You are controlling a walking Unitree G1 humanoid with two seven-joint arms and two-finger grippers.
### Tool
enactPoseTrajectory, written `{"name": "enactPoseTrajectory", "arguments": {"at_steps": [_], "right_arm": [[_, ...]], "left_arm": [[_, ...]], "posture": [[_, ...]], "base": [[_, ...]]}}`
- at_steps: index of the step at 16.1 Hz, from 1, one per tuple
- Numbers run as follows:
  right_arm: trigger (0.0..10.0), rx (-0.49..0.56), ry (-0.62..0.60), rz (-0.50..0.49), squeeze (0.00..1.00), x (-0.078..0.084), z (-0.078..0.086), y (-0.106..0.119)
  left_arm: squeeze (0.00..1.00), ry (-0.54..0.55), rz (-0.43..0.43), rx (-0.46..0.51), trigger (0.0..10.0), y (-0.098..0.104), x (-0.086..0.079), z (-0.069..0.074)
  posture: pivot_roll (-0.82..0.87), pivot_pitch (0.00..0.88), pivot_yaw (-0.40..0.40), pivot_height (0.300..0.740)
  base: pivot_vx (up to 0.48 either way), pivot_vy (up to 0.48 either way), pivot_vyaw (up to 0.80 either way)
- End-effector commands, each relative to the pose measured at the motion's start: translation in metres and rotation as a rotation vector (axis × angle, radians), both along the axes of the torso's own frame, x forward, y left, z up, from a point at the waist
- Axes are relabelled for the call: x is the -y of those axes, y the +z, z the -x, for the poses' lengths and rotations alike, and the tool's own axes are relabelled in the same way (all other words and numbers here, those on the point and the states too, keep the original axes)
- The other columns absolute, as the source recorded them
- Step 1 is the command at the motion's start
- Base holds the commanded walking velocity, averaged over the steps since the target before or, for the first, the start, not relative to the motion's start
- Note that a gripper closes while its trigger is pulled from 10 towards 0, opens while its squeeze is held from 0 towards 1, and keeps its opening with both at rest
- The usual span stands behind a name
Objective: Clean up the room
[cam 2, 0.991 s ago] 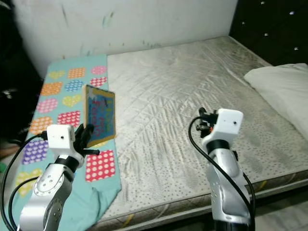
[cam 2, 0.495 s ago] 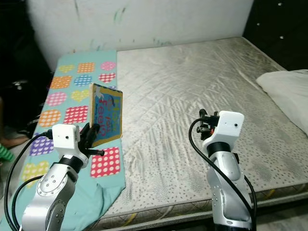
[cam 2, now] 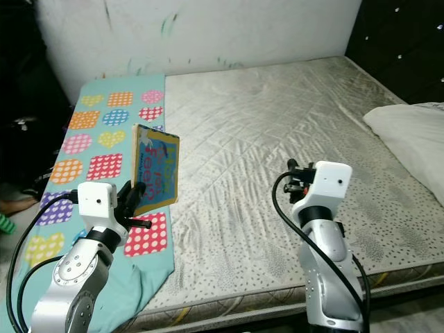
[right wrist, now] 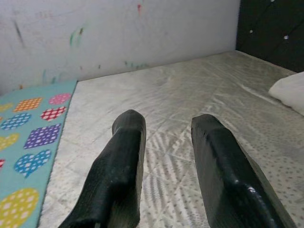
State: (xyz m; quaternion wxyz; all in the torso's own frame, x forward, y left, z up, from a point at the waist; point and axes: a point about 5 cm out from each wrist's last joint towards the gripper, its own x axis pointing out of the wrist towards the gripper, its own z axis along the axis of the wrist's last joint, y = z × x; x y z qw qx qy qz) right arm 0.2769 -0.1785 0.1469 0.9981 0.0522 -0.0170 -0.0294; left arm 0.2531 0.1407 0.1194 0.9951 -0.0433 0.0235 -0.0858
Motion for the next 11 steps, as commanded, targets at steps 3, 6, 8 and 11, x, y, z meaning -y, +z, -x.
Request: {"name": "enactPoseTrajectory", "arguments": {"at_steps": [3, 6, 8, 11], "right_arm": [[10.0, 0.013, 0.006, -0.002, 0.00, -0.0023, 0.0001, 0.0044], [10.0, 0.012, 0.008, -0.003, 0.00, -0.0035, -0.0002, 0.0039], [10.0, 0.013, 0.011, -0.003, 0.00, -0.0042, -0.0012, 0.0041], [10.0, 0.015, 0.005, 0.000, 0.00, -0.0019, -0.0019, 0.0043]], "left_arm": [[0.00, 0.003, -0.012, 0.047, 10.0, 0.0112, -0.0028, -0.0016], [0.00, 0.003, -0.015, 0.044, 10.0, 0.0110, -0.0027, -0.0016], [0.00, 0.006, -0.012, 0.043, 10.0, 0.0109, -0.0029, -0.0021], [0.00, 0.001, -0.016, 0.045, 10.0, 0.0111, -0.0015, -0.0029]], "posture": [[-0.22, 0.040, 0.089, 0.740], [-0.22, 0.040, 0.088, 0.740], [-0.22, 0.039, 0.088, 0.740], [-0.22, 0.037, 0.088, 0.740]], "base": [[0.000, -0.281, 0.00], [0.000, -0.080, 0.00], [0.000, 0.000, 0.00], [0.000, 0.000, 0.00]]}}
